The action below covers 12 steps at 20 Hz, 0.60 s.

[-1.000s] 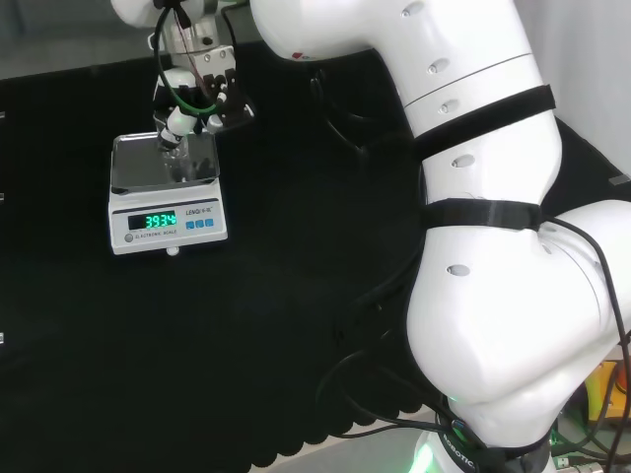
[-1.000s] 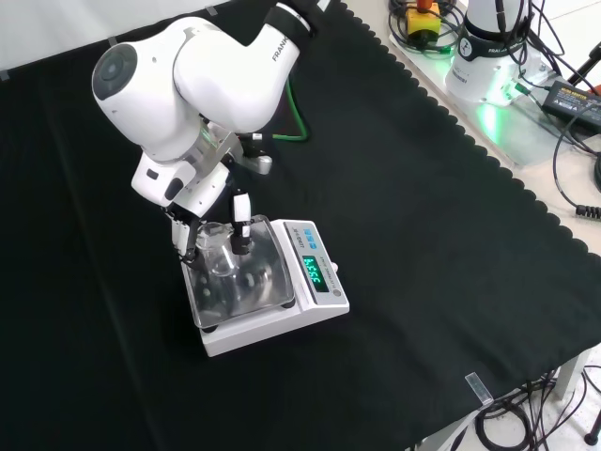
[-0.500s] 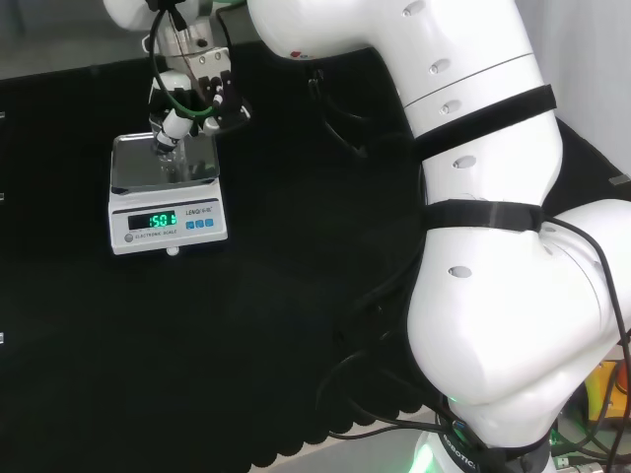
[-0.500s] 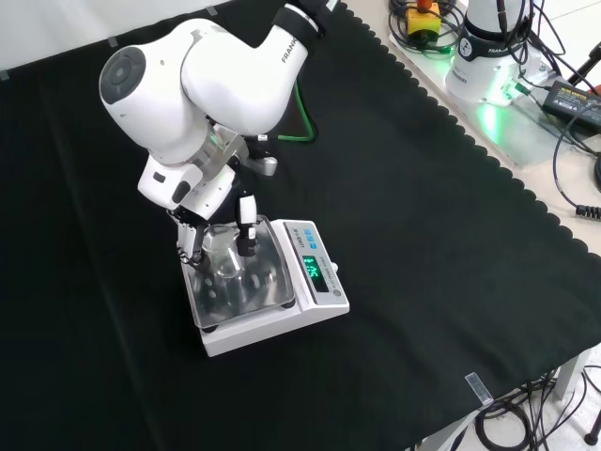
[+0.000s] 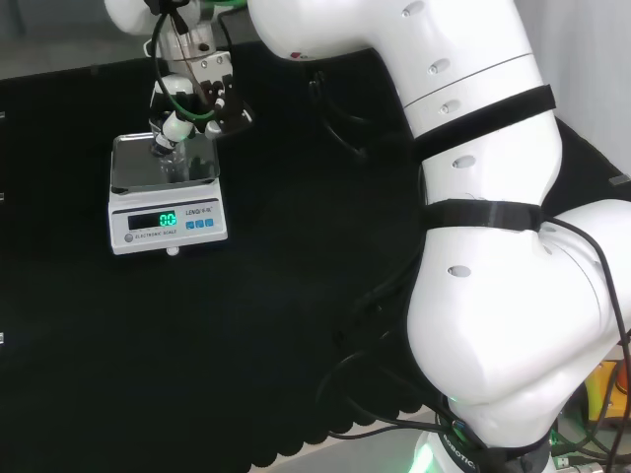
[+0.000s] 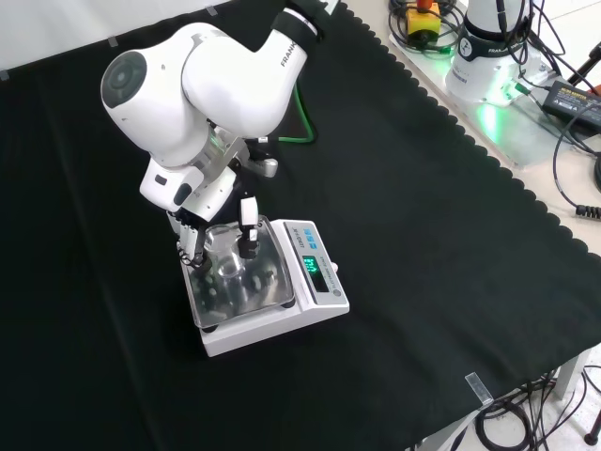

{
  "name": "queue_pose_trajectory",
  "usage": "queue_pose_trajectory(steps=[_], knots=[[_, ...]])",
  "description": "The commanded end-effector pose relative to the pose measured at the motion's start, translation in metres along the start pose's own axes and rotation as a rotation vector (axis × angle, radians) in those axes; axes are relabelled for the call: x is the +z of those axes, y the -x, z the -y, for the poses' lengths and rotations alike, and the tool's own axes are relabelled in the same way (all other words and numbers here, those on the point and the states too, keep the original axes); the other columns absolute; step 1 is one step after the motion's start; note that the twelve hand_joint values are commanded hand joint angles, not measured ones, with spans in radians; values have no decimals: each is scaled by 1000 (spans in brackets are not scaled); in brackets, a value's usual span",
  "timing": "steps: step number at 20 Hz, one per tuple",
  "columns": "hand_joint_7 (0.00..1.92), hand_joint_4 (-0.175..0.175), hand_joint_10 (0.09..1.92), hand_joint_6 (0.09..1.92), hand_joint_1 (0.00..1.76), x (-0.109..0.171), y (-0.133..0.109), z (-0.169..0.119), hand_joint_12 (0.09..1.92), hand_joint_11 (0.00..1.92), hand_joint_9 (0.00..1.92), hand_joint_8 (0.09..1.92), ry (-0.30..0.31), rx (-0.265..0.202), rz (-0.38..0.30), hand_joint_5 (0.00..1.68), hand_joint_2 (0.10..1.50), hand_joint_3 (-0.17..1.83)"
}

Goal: Put the beaker on the electronic balance.

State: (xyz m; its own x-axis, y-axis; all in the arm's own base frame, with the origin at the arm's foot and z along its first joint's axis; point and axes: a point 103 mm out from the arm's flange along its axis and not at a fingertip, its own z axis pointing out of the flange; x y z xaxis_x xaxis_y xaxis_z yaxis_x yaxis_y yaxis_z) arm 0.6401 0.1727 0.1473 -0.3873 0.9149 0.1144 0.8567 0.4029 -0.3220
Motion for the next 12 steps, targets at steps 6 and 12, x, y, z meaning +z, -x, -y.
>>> queue_pose_trajectory(steps=[6,12], knots=[[696,-88,690,944,618,-4,0,4,1233,766,790,860,9,-15,1,457,963,-175],[624,-89,737,889,554,-8,-5,7,1277,677,681,868,19,-19,21,405,921,-175]])
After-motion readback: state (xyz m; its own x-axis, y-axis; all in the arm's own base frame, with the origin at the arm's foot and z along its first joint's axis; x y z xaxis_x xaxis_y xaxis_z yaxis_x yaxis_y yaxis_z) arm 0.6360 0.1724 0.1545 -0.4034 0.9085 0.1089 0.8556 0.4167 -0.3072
